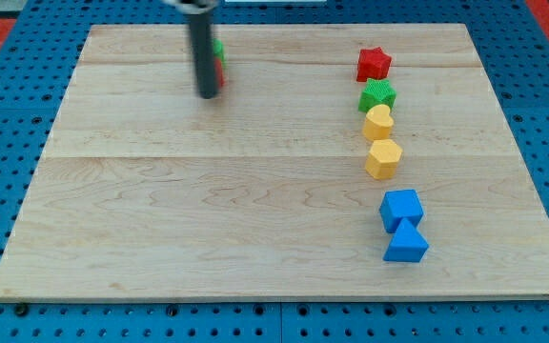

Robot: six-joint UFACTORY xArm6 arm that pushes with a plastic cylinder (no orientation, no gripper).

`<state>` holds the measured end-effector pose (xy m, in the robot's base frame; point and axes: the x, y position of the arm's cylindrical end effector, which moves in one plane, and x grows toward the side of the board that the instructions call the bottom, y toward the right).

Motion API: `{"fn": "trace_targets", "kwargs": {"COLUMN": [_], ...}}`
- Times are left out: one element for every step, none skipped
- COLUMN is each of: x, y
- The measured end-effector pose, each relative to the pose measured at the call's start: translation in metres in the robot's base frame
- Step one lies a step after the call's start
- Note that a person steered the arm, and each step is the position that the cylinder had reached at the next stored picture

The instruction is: Place the red circle left to the red star

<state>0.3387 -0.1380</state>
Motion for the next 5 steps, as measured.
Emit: {"fn": "trace_targets", "kwargs": {"x": [-0.01, -0.018, -0.018, -0.022, -0.01], "y": [-0.037, 0.039, 0.127, 0.134, 0.083]}}
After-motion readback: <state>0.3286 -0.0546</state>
